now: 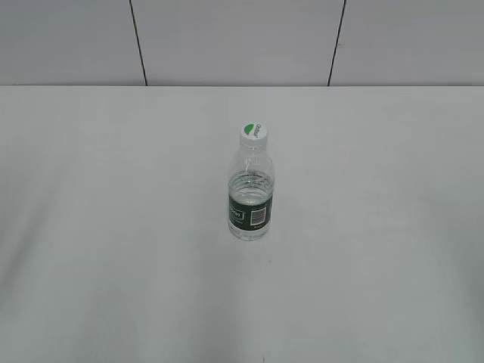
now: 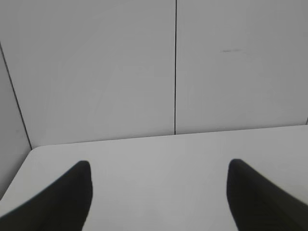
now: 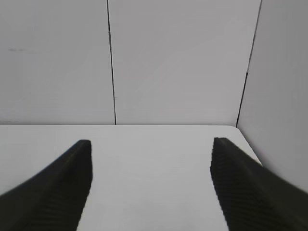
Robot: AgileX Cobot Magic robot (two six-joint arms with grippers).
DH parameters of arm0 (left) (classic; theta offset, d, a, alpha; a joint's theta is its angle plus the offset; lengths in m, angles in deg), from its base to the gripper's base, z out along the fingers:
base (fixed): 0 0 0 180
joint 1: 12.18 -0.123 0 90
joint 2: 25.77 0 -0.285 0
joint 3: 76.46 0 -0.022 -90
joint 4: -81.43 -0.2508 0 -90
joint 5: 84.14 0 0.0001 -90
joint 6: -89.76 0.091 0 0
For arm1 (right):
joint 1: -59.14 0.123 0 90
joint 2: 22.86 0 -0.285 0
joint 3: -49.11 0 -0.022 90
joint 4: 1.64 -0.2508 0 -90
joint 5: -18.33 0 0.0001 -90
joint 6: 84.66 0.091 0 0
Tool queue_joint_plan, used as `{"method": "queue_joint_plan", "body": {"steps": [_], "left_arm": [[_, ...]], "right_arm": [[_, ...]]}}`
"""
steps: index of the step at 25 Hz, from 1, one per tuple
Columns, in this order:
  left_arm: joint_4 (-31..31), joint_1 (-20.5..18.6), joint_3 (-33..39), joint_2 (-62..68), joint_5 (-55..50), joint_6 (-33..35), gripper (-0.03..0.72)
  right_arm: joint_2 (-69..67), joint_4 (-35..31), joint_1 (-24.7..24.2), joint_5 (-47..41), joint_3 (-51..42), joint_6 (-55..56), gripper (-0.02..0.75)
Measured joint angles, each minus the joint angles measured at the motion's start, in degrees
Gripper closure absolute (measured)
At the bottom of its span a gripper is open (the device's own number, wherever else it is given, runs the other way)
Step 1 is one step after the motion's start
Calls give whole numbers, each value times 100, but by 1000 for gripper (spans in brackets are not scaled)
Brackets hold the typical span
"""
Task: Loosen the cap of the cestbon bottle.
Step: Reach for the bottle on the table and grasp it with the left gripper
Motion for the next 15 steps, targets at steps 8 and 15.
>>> {"method": "queue_joint_plan", "body": {"steps": [8, 15], "left_arm": [[-73, 400, 4, 2189, 1750, -1, 174], [-516, 452, 4, 4037, 3008, -413, 174]], "right_arm": [[-1526, -182, 0, 1535, 0, 0, 148], [-2578, -215, 0, 2433, 0, 0, 148]]}}
